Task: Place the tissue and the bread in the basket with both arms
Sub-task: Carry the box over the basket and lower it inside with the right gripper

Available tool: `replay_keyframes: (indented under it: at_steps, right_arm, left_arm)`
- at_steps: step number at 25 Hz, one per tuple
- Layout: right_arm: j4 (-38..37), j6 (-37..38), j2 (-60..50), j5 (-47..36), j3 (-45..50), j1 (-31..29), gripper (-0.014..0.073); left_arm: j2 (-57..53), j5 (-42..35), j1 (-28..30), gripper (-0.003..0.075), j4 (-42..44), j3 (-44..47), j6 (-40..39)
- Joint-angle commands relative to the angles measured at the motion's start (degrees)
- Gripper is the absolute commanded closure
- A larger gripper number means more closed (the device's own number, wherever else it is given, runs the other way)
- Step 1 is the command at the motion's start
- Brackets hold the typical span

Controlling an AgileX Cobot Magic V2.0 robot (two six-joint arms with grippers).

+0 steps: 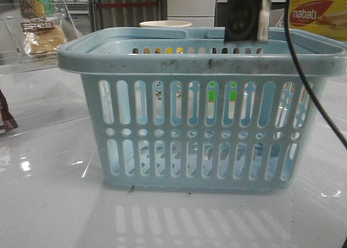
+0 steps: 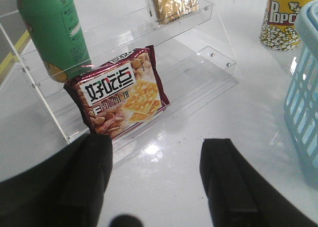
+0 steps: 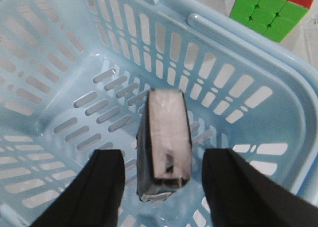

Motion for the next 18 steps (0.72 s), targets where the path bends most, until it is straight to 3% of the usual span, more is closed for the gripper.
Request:
replay_keyframes:
  at_steps: [1,9,18]
  right_arm:
    - [0.0,-0.7,0.2,-3.5,-2.1,0.0,0.0083]
    - [-0.4,-1.5,1.9,-4.3,-2.1,0.0,0.0083]
    - [-0.4,-6.3,-11.8,-3.7,3.5,0.1,0.0083]
  left_arm:
    - [0.6,-4.6,0.1,0.0265,-0.3,-1.6,0.0]
    - [0.6,-4.6,0.1,0.0265,-0.3,-1.6,0.0]
    - [0.6,-4.6,0.1,0.0265,-0.3,-1.6,0.0]
